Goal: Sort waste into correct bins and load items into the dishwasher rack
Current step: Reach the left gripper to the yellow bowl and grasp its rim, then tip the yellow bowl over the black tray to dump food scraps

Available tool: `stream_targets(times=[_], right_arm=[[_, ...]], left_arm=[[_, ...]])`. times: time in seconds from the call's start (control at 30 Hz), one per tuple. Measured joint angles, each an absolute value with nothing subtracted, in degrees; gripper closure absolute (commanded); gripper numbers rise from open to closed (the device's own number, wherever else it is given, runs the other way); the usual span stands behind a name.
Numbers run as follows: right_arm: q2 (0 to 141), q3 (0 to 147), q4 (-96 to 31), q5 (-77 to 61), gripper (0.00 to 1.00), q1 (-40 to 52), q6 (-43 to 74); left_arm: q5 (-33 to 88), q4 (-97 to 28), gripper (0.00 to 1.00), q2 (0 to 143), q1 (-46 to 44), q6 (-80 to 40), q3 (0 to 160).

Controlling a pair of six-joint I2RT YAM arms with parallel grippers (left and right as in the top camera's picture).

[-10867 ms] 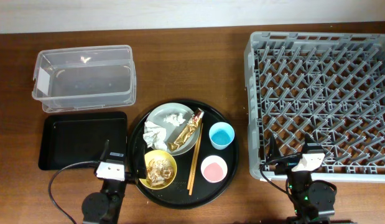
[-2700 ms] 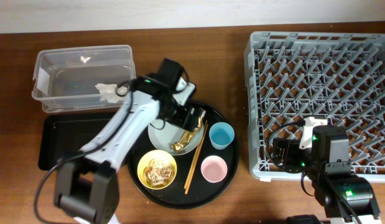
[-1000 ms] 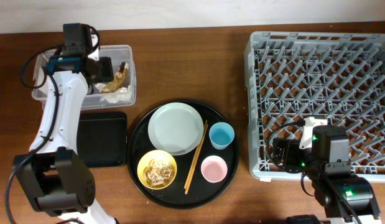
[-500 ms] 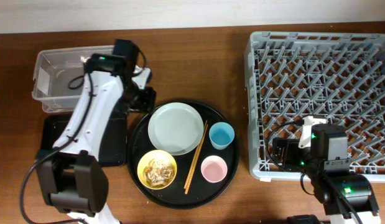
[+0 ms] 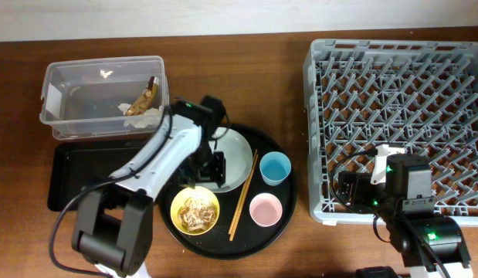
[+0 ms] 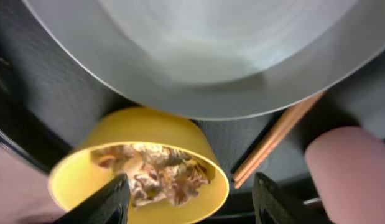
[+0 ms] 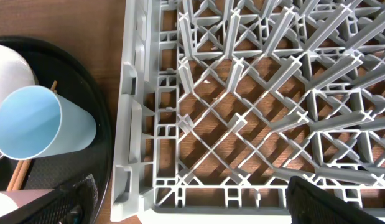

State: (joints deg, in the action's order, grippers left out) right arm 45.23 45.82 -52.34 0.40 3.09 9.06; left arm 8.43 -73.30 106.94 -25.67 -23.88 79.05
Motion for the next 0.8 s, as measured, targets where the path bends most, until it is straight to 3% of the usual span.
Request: stream_targets(times=[0.2, 0.23, 0.3, 0.37, 0.43, 0.57, 0.8], right_arm=[[45.2, 45.9, -52.5, 0.4, 0.02, 3.1, 9.1], [45.2, 45.9, -52.5, 0.4, 0.01, 3.1, 9.0], [45.2, 45.9, -52.6, 0.4, 0.02, 3.1, 9.0], [45.2, 45.9, -52.8, 0.4, 0.02, 3.1, 9.0], [45.2, 45.9, -52.9, 0.4, 0.02, 3.1, 9.1], [45.2, 45.9, -53.0, 0.4, 0.02, 3.1, 9.0], [45.2, 45.9, -53.1, 0.4, 0.02, 3.1, 9.1]], left_arm=[[8.4, -63.8, 0.47, 106.9, -27.9, -27.3, 71.5], [8.4, -61.9, 0.53, 106.9, -27.9, -27.8, 70.3], [8.4, -60.3, 0.74, 106.9, -27.9, -28.3, 68.0], [8.4, -60.5, 0.78, 106.9, -27.9, -28.9, 67.0], [8.4, -60.5, 0.89, 106.9, -28.0, -28.8, 66.6], [7.8, -60.7, 0.99, 106.9, -27.9, -29.4, 66.6], [5.8, -62.8, 1.00, 106.2, -28.1, -30.0, 66.7]])
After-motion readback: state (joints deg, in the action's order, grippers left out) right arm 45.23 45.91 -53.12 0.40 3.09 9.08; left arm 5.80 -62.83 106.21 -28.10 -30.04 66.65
